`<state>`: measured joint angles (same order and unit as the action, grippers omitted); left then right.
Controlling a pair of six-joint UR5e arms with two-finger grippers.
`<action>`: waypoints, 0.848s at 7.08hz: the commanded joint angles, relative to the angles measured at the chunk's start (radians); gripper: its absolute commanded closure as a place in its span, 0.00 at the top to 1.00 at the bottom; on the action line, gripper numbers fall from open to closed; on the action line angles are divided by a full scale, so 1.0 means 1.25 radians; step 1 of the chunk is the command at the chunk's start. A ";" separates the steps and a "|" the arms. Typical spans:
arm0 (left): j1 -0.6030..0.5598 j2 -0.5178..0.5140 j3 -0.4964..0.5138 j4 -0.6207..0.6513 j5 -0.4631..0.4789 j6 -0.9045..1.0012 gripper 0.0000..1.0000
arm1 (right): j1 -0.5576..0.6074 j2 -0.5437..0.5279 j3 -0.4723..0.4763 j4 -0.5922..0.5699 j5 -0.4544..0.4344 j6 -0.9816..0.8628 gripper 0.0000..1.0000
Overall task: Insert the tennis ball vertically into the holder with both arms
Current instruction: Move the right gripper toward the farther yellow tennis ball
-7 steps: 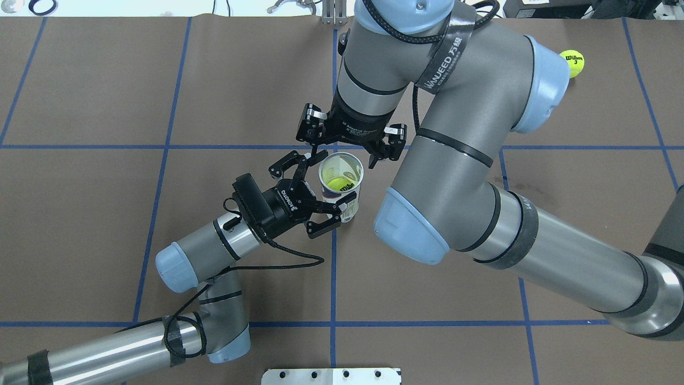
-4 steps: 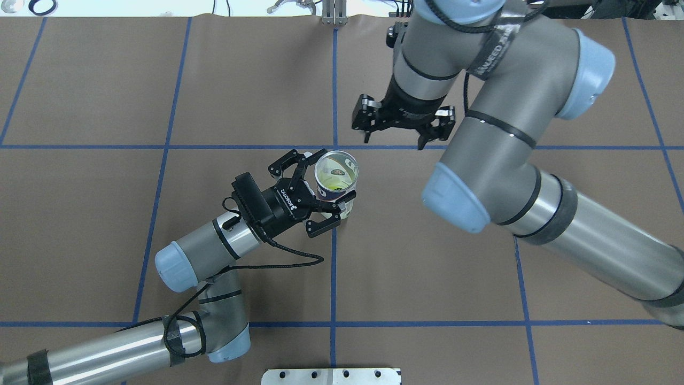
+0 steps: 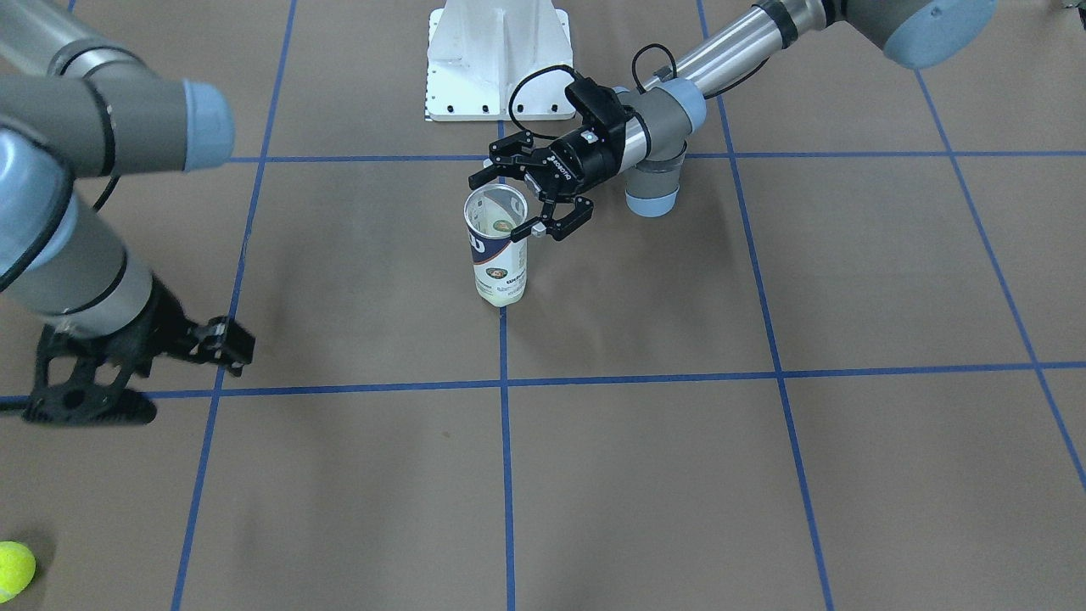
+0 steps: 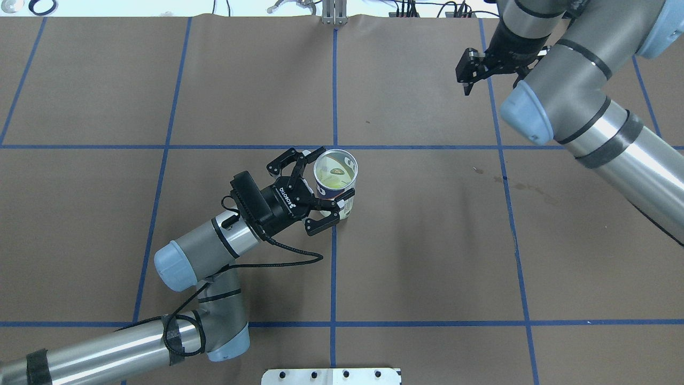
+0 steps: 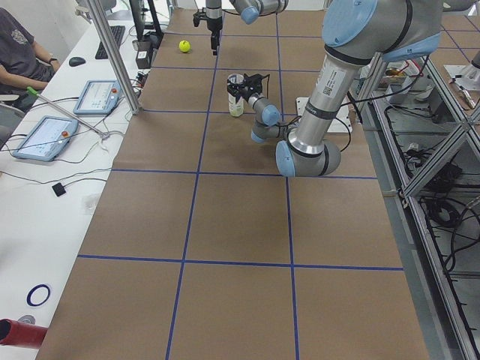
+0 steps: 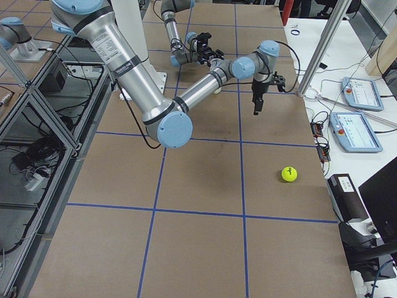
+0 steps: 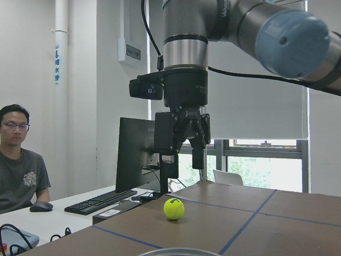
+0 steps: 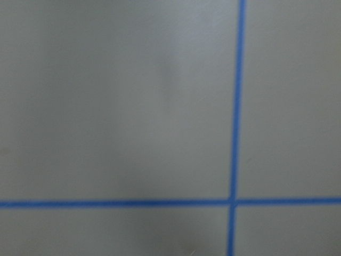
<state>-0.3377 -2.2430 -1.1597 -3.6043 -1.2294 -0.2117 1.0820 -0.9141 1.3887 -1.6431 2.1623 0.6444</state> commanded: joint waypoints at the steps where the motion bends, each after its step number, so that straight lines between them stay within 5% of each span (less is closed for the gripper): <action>1: -0.002 0.000 0.000 0.000 0.001 0.000 0.99 | 0.053 0.023 -0.228 0.155 -0.005 -0.022 1.00; 4: -0.006 0.000 -0.001 0.000 0.001 0.000 0.99 | 0.066 0.030 -0.369 0.337 -0.160 -0.021 1.00; 6: -0.006 0.000 -0.001 0.000 0.001 0.000 0.99 | 0.066 0.031 -0.420 0.421 -0.184 0.068 1.00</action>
<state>-0.3451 -2.2427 -1.1612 -3.6049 -1.2287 -0.2117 1.1637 -0.8767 0.8992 -1.1782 1.9553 0.6520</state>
